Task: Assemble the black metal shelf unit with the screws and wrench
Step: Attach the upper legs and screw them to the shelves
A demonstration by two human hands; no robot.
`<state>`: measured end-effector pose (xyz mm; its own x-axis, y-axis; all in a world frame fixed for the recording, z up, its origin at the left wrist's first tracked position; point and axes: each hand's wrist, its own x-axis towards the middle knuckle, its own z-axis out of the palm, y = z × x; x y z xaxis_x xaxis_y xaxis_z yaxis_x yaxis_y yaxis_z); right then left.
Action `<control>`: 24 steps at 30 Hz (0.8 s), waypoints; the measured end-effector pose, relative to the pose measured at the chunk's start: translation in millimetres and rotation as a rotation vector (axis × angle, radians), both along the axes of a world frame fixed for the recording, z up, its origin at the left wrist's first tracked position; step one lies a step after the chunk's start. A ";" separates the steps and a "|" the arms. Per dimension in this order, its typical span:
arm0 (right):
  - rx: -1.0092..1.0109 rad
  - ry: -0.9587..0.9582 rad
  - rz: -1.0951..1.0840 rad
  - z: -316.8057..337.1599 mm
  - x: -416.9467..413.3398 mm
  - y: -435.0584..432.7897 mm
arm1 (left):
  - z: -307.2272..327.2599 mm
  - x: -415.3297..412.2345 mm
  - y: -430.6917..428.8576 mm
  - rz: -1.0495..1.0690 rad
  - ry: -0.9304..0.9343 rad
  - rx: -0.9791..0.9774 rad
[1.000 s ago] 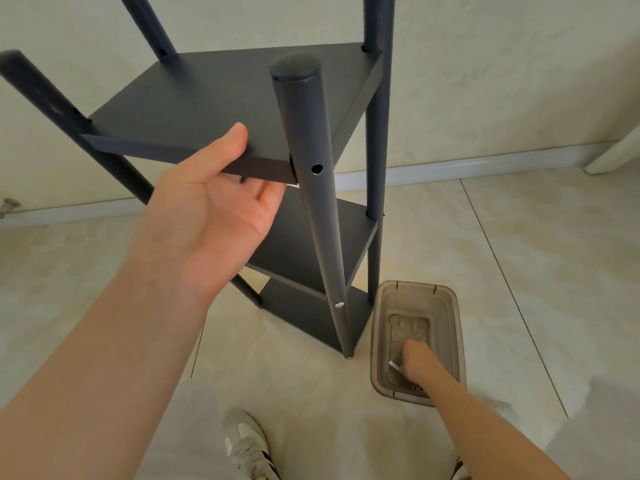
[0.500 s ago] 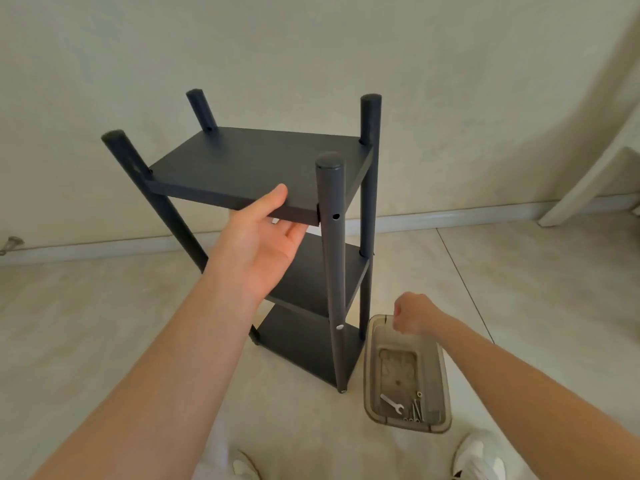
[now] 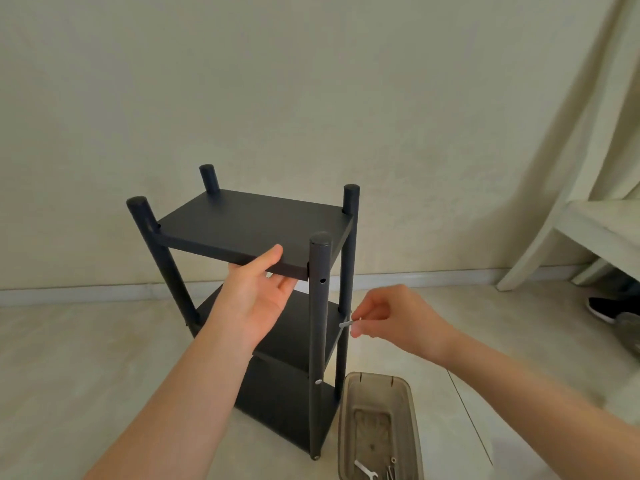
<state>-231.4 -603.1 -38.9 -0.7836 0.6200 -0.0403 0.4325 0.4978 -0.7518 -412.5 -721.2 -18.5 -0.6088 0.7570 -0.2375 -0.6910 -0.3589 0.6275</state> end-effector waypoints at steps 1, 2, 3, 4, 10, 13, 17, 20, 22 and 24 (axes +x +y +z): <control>-0.003 0.056 -0.017 7.4 0.7 -3.2 | 0.2 0.0 0.5 0.000 0.002 -0.001; -0.009 0.116 -0.036 14.4 0.7 -6.6 | 0.3 0.8 0.6 0.000 0.002 -0.004; -0.027 0.177 -0.048 20.7 0.6 -10.3 | 0.0 1.6 0.4 0.001 -0.002 -0.010; -0.046 0.229 -0.050 25.7 0.0 -14.1 | -0.3 2.1 0.6 0.000 -0.002 -0.013; -0.005 0.356 -0.012 32.4 1.8 -34.2 | -4.1 0.1 1.5 0.009 0.034 -0.030; -0.007 0.421 -0.007 35.2 4.0 -38.4 | -6.2 -0.6 1.6 0.013 0.059 -0.014; 0.066 0.414 -0.033 33.8 1.3 -42.9 | -7.6 -1.4 2.3 0.039 0.063 -0.001; 0.132 0.408 -0.058 30.9 -2.0 -46.5 | -8.6 -2.3 2.9 0.040 0.059 0.021; 0.170 0.411 -0.068 29.1 -3.4 -48.5 | -8.9 -2.5 3.6 0.048 0.062 0.007; 0.187 0.428 -0.081 28.0 -4.6 -49.5 | -9.2 -2.6 4.6 0.054 0.066 0.000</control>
<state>-236.0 -652.6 -10.9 -0.6544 0.6453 0.3941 0.1462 0.6194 -0.7714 -415.0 -716.7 -27.7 -0.6634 0.7222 -0.1959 -0.6277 -0.3946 0.6710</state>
